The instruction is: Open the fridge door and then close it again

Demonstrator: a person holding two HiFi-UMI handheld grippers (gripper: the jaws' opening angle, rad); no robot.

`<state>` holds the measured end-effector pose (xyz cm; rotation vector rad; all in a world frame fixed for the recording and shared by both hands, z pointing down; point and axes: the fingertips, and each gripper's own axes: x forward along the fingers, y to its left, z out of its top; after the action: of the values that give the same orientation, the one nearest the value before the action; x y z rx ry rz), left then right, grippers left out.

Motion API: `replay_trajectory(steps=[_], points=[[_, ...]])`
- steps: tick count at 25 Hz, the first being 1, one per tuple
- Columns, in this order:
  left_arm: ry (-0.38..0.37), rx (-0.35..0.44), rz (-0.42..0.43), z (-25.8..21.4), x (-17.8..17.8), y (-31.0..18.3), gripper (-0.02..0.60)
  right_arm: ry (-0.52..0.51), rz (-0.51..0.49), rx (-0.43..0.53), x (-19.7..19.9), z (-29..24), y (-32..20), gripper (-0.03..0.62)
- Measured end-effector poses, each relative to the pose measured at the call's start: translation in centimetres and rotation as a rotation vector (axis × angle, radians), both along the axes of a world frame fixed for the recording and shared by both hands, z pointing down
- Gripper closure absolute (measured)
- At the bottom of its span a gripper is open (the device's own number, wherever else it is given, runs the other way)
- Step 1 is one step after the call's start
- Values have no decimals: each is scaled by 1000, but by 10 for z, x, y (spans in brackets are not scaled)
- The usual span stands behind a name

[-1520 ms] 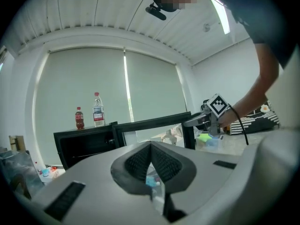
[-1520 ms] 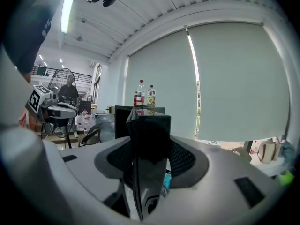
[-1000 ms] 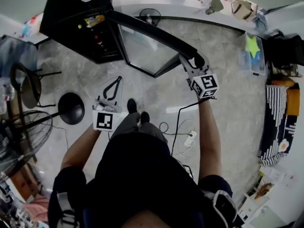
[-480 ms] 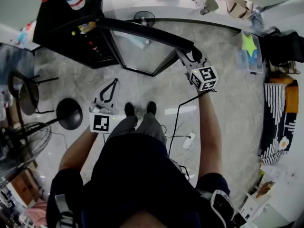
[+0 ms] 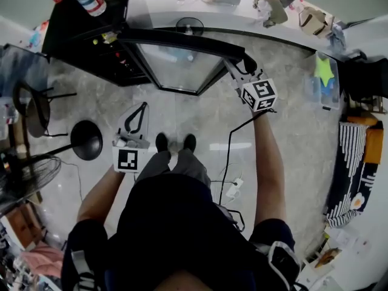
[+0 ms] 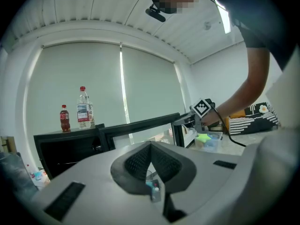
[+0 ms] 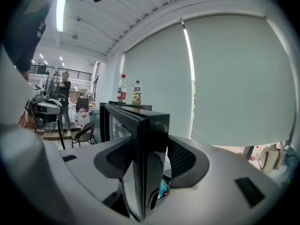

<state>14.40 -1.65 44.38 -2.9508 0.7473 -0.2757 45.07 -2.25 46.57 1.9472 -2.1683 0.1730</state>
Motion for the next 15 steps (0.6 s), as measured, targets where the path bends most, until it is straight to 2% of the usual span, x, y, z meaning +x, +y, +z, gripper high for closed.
replay_trajectory(steps=[7, 15], points=[[-8, 16, -30, -1, 9, -3, 560, -31, -35, 23, 26, 3, -29, 370], [-34, 27, -55, 1, 12, -12, 560, -7, -78, 0, 43, 4, -58, 370]])
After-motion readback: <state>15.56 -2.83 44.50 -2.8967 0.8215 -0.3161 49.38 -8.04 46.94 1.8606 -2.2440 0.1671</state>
